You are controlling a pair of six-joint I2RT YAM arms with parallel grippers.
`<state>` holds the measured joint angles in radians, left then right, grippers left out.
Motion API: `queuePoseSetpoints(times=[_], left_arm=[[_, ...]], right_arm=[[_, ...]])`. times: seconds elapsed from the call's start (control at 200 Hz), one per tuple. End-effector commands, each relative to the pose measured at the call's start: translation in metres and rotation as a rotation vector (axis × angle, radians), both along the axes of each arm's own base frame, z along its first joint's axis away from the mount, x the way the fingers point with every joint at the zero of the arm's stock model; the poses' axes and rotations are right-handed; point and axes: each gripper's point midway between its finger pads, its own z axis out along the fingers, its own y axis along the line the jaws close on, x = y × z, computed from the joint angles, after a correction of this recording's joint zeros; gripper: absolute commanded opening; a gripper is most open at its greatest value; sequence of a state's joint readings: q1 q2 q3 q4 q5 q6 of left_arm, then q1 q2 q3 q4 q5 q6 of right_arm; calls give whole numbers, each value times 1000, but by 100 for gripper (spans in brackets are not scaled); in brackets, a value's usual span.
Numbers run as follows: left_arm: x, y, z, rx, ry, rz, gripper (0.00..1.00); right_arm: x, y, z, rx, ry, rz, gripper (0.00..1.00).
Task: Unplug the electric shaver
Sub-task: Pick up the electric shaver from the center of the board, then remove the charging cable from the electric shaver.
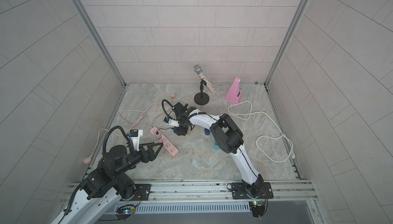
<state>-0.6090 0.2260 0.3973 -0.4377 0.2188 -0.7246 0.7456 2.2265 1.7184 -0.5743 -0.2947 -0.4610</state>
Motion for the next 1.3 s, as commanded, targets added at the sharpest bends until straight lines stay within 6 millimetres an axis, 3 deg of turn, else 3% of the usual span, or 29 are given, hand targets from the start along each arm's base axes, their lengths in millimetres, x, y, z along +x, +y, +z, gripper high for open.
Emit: queuePoseSetpoints(times=[0.0,0.155,0.275,0.59,0.77,1.171,1.296], left_arm=[[2,0,1,-5,-18,4,87],[2,0,1,-25,-3,13,88],[3,1,-1,-22,5,21,88],[15,10,-17,-30,48,123,87],[23,13,-16,-59,32,172,88],[42,4,-19,-65,37,196,87],[44,5,-16,-78,27,206,86]], right_arm=[[-1,-2,15,16,-13,-3,49],[2,-7,27,31,-33,-44,43],[3,-10,49,79,-63,-88,42],[-20,-4,100,250,-77,-115,43],[-35,0,109,275,-82,-114,43],[-88,13,119,281,-99,-56,43],[-97,14,133,322,-132,-47,43]])
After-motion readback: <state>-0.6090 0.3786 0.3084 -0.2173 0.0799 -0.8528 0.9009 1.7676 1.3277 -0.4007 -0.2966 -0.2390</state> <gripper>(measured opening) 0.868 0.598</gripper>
